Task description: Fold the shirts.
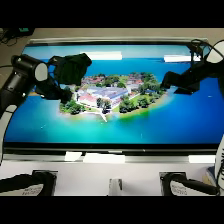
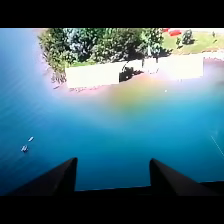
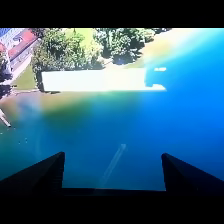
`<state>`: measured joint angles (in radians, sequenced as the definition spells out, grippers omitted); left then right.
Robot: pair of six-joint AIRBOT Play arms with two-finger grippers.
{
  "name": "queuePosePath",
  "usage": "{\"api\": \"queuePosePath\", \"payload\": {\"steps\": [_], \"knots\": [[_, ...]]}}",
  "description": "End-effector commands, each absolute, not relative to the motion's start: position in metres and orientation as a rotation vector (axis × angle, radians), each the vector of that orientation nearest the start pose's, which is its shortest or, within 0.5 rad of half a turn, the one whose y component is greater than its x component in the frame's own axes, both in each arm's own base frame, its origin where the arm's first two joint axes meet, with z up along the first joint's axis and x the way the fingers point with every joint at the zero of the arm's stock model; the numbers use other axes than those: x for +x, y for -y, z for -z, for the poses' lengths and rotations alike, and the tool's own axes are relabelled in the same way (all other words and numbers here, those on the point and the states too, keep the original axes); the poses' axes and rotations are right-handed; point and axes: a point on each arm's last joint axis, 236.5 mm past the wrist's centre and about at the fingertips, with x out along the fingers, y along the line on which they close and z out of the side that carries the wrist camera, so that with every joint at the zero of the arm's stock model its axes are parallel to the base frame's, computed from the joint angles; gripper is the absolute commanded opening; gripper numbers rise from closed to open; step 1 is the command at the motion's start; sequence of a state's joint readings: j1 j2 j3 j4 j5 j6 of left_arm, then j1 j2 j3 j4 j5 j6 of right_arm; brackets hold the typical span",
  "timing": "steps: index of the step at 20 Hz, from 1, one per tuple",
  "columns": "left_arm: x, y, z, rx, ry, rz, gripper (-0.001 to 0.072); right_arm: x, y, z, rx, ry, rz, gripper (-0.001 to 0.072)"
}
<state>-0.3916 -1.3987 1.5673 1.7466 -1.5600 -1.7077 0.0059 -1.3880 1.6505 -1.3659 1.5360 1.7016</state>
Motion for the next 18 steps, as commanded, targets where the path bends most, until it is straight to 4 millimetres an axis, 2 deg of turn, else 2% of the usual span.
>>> {"api": "queuePosePath", "payload": {"steps": [1,5,8,11,15,17,18], "knots": [[0.372,0.109,-0.084,0.276,-1.341,0.089,0.0557,0.403,-0.051,-0.119,0.245,-1.281,-0.094,0.0641],[0.376,0.11,-0.084,0.273,-1.326,0.093,0.0557,0.403,-0.051,-0.119,0.245,-1.281,-0.094,0.0641],[0.414,0.132,-0.094,0.228,-1.152,0.151,0.0557,0.42,-0.051,-0.125,0.258,-1.201,-0.093,0.0641],[0.434,0.151,-0.104,0.18,-1.048,0.203,0.0544,0.431,-0.051,-0.129,0.263,-1.154,-0.092,0.0642],[0.471,0.168,-0.115,0.152,-0.893,0.234,0.054,0.439,-0.051,-0.133,0.267,-1.115,-0.091,0.0642],[0.503,0.169,-0.115,0.157,-0.788,0.219,0.0539,0.441,-0.051,-0.134,0.268,-1.107,-0.091,0.0642],[0.517,0.163,-0.112,0.107,-0.761,0.179,0.054,0.444,-0.051,-0.136,0.271,-1.091,-0.091,0.0641]]}}
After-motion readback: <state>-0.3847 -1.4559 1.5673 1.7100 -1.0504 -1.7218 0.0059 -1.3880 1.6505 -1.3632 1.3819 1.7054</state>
